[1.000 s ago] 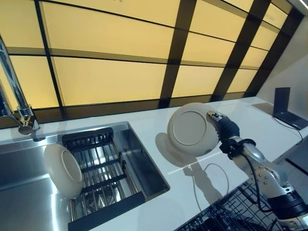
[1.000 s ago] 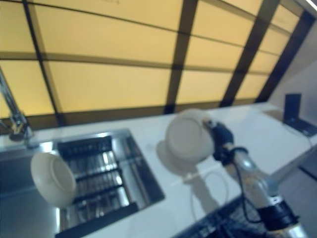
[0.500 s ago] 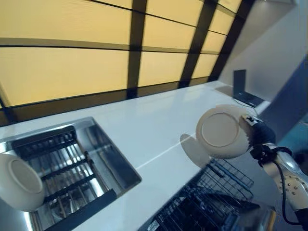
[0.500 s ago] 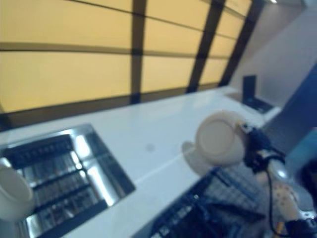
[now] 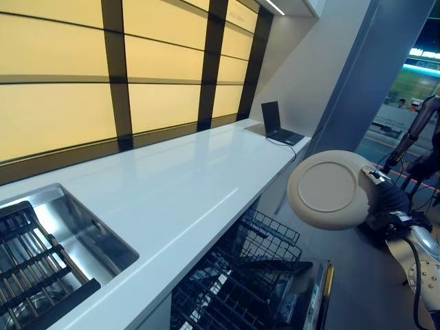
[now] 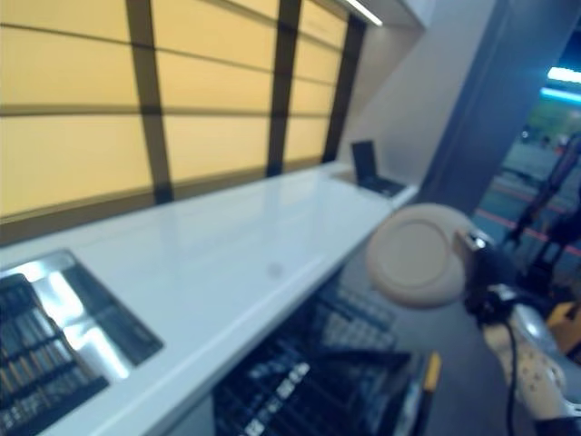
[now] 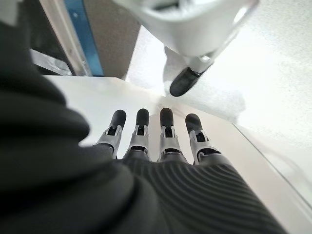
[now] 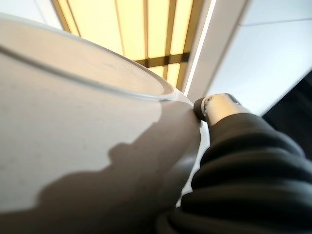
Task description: Take plates into dishwasher
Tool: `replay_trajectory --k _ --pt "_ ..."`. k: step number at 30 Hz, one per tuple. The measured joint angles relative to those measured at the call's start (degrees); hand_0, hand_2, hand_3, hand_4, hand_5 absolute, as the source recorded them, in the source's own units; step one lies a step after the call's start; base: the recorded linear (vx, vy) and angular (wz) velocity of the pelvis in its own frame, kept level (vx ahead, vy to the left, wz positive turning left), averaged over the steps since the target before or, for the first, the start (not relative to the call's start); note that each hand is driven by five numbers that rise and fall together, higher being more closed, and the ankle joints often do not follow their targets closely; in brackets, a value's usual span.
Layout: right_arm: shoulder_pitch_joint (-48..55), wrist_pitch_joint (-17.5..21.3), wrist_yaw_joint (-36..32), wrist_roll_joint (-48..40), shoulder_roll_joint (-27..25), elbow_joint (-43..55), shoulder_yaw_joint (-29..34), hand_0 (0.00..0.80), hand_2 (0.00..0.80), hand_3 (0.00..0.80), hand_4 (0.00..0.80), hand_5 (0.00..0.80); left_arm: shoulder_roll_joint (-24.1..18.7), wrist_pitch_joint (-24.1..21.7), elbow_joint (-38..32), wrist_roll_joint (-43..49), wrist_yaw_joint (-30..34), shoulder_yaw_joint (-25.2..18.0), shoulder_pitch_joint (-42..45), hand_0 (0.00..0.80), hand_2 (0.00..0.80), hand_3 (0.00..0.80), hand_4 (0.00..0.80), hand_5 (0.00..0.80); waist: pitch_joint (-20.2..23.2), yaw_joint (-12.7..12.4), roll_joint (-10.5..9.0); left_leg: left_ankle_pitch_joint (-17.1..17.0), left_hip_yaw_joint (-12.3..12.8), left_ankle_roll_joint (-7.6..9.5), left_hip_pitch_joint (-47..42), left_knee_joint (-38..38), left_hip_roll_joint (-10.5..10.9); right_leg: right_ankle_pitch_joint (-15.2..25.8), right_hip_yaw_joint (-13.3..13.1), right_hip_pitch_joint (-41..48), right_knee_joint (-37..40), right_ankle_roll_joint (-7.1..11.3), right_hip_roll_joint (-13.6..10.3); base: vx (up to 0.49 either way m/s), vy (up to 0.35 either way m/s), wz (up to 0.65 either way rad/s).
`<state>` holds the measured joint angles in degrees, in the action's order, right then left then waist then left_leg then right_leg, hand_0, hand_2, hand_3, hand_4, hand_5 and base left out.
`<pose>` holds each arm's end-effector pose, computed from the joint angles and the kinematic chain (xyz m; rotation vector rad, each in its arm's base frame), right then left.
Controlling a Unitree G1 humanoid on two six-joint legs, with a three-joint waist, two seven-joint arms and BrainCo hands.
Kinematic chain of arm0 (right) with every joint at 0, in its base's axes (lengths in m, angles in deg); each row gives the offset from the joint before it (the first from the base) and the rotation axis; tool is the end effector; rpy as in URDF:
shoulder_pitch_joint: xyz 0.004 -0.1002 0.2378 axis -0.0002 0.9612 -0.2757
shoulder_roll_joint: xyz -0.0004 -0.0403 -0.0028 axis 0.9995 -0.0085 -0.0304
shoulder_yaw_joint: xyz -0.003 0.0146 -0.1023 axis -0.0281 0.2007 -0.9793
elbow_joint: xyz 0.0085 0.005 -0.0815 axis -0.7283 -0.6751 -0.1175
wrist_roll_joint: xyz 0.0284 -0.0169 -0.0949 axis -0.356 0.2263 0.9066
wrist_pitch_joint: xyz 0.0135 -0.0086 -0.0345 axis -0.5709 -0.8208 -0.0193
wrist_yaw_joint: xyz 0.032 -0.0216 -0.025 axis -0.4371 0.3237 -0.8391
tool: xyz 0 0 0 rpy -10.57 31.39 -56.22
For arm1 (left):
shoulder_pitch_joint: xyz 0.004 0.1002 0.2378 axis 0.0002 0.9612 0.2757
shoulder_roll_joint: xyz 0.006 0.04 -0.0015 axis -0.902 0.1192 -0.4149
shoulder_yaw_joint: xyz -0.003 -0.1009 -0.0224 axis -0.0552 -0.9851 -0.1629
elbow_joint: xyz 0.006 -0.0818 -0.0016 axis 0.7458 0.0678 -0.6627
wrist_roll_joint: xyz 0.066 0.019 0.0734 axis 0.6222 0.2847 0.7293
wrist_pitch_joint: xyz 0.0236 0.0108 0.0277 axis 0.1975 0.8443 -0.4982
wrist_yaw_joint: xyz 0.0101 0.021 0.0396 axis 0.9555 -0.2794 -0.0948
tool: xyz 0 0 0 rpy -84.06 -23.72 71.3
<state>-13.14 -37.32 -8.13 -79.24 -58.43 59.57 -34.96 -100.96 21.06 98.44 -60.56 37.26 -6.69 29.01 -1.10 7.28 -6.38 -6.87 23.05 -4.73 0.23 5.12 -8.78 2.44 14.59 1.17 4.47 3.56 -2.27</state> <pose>0.2265 -0.2930 0.1793 0.3555 -0.2495 -0.1426 0.0443 0.2534 -0.1112 0.4060 1.2652 -0.0284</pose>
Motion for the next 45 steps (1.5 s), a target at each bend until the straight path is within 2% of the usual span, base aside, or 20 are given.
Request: replay_trajectory --k 2,8,10,18,24,32,45 --pt "0.6 0.0 0.1 2.4 0.0 0.5 0.1 0.800 0.800 0.800 0.800 0.800 0.4 0.0 0.0 0.2 0.0 0.0 -0.4 0.000 0.000 0.000 0.000 0.000 -0.5 0.2 0.79 0.0 0.0 -0.01 -0.3 -0.2 0.2 0.4 0.0 0.4 0.3 -0.54 0.0 -0.103 -0.097 0.01" --pt "5.3 -1.9 -0.5 7.7 1.8 1.8 0.0 0.800 0.800 0.800 0.800 0.800 1.2 0.0 -1.7 1.1 0.0 0.4 -1.2 0.000 0.000 0.000 0.000 0.000 -2.3 0.6 3.33 0.2 0.3 -0.03 -0.5 0.0 0.5 0.1 -0.6 0.5 0.3 -0.39 -0.2 -0.081 -0.060 -0.02" --pt "6.9 -2.8 -1.0 9.2 2.9 1.9 -0.2 0.800 0.800 0.800 0.800 0.800 1.5 0.1 -1.7 1.1 0.0 1.0 -1.2 0.000 0.000 0.000 0.000 0.000 -2.6 1.5 3.84 0.3 0.4 -0.04 -0.5 0.1 0.6 0.0 -0.8 0.4 0.3 -0.57 -0.2 -0.061 -0.042 -0.04" --pt "11.6 -3.1 -1.4 15.1 7.9 2.1 -1.5 0.800 0.800 0.800 0.800 0.800 3.0 0.3 -2.6 1.2 0.0 1.1 -2.1 0.000 0.000 0.000 0.000 0.000 -3.9 2.2 5.25 0.6 0.6 0.02 -0.6 0.0 0.6 0.0 -1.4 0.1 0.4 -0.60 -0.2 -0.051 -0.027 -0.04" --pt "12.2 -2.7 -1.1 22.3 8.2 2.2 -5.1 0.800 0.800 0.800 0.800 0.800 3.2 1.3 -3.8 2.1 0.0 2.4 -2.5 0.000 0.000 0.000 0.000 0.000 -4.6 2.8 6.09 0.6 0.5 0.03 -0.5 0.0 0.8 0.0 -1.4 0.1 0.4 -0.62 -0.5 -0.049 -0.015 0.01" --pt "13.0 0.4 2.4 40.7 8.9 3.7 -9.5 0.800 0.800 0.800 0.800 0.800 3.5 2.4 -5.3 2.2 0.0 3.5 -2.6 0.000 0.000 0.000 0.000 0.000 -5.3 2.8 7.17 0.8 0.4 0.26 -0.5 0.1 1.3 0.0 -1.3 0.2 0.4 -0.61 -0.9 -0.046 0.014 0.01" --pt "12.9 2.6 4.9 63.1 8.1 6.0 -16.7 0.800 0.800 0.800 0.800 0.800 4.8 4.0 -6.7 2.3 0.0 3.5 -3.4 0.000 0.000 0.000 0.000 0.000 -6.7 2.7 8.59 0.8 -0.2 0.29 -0.4 0.1 1.4 -0.1 -0.6 0.5 0.4 -0.70 -1.0 -0.006 0.002 0.02"
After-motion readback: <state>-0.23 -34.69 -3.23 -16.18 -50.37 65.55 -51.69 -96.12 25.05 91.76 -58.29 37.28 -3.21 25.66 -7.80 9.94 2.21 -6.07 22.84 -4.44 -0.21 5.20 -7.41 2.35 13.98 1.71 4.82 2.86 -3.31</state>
